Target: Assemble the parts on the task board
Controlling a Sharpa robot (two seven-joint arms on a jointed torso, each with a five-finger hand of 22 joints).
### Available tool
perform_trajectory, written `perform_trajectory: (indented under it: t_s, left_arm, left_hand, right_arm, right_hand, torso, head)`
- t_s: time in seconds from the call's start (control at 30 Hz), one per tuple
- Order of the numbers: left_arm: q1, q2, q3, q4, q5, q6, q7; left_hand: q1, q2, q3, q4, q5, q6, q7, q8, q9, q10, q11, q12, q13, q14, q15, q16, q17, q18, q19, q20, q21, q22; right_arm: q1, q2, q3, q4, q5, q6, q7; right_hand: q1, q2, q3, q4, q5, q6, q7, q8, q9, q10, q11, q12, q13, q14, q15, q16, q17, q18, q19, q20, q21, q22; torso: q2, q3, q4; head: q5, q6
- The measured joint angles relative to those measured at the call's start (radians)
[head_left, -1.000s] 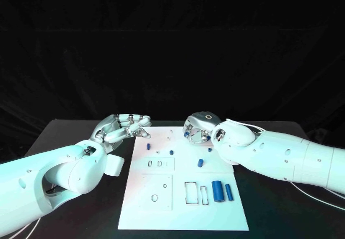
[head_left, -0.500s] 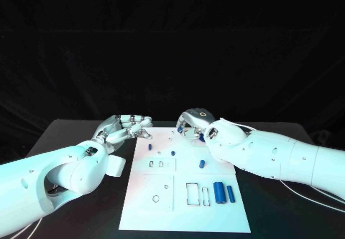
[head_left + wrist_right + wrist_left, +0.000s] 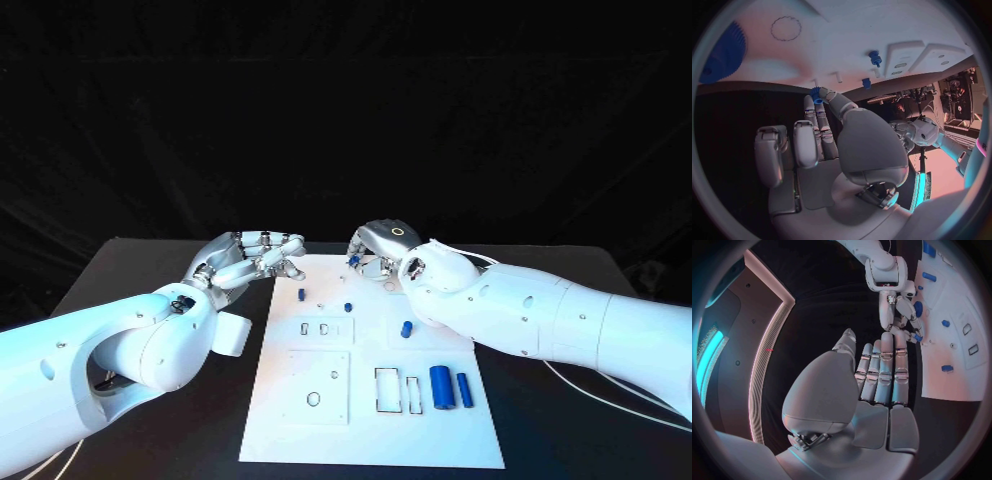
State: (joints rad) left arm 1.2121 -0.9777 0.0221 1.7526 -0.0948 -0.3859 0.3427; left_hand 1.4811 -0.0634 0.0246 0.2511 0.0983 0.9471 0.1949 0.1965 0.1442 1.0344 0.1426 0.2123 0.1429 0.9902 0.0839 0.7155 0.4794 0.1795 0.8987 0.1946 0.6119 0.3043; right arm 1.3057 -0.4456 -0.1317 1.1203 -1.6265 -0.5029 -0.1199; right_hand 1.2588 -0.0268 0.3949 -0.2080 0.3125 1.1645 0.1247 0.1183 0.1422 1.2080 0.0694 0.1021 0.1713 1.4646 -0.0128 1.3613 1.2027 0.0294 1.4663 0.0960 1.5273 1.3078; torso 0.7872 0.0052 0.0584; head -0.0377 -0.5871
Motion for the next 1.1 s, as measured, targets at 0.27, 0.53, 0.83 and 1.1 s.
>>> perform_trajectory:
  t_s: [0.27,0.53,0.83,1.1]
  left_arm:
    - [0.003,-0.001,0.000,0.002,0.000,0.000,-0.001]
    - [0.006,-0.001,0.000,0.004,0.000,0.000,-0.002]
    - [0.010,-0.001,0.000,0.004,0.001,0.000,-0.003]
    - [0.013,-0.001,0.000,0.004,0.001,0.000,-0.003]
  left_hand:
    - [0.000,0.000,0.000,0.000,0.000,0.000,0.000,0.000,0.000,0.000,0.000,0.000,0.000,0.000,0.000,0.000,0.000,0.000,0.000,0.000,0.000,0.000]
    - [0.000,0.000,0.000,0.000,0.000,0.000,0.000,0.000,0.000,0.000,0.000,0.000,0.000,0.000,0.000,0.000,0.000,0.000,0.000,0.000,0.000,0.000]
    - [0.000,0.000,-0.003,0.003,0.000,0.000,0.000,0.000,0.000,0.000,0.000,0.000,0.001,-0.003,0.003,0.000,0.000,0.000,-0.004,0.004,0.000,0.000]
    - [0.000,0.000,-0.003,0.003,0.000,0.000,0.000,0.000,0.000,0.000,0.000,0.000,0.001,-0.003,0.003,0.000,0.000,0.000,-0.004,0.004,0.000,0.001]
  right_arm:
    - [-0.006,0.018,0.000,-0.016,0.007,0.003,0.002]
    - [-0.007,0.033,0.000,-0.033,0.009,0.001,0.003]
    - [-0.006,0.047,0.001,-0.056,0.009,0.001,0.001]
    - [-0.007,0.059,0.000,-0.073,0.006,0.008,-0.006]
  right_hand:
    - [0.001,-0.002,0.000,0.000,-0.003,-0.001,0.000,0.000,0.000,0.000,0.000,0.000,0.000,0.000,0.000,0.000,0.000,0.000,0.000,0.000,0.000,0.000]
    - [0.001,-0.002,0.001,0.002,-0.004,-0.002,0.001,-0.001,0.000,0.000,0.000,0.000,0.000,0.000,0.000,0.000,0.000,0.000,0.000,0.000,0.000,0.000]
    - [0.001,-0.004,0.003,0.003,0.000,-0.003,0.001,-0.004,0.001,0.000,0.000,-0.004,0.000,0.000,0.000,0.000,-0.006,0.000,0.000,0.000,-0.001,0.000]
    - [-0.004,-0.010,0.011,0.011,0.000,-0.006,0.002,-0.005,0.004,-0.009,0.002,-0.006,0.008,0.000,0.000,0.000,-0.004,0.000,0.000,0.000,-0.004,0.000]
  torso:
    - [0.003,-0.0001,0.0024]
    - [0.004,-0.0005,0.0032]
    - [0.005,-0.0006,0.0043]
    - [0.006,-0.0007,0.0048]
  head:
    - [0.002,0.001]
    - [0.003,0.002]
    - [0.001,0.004]
    - [0.002,0.001]
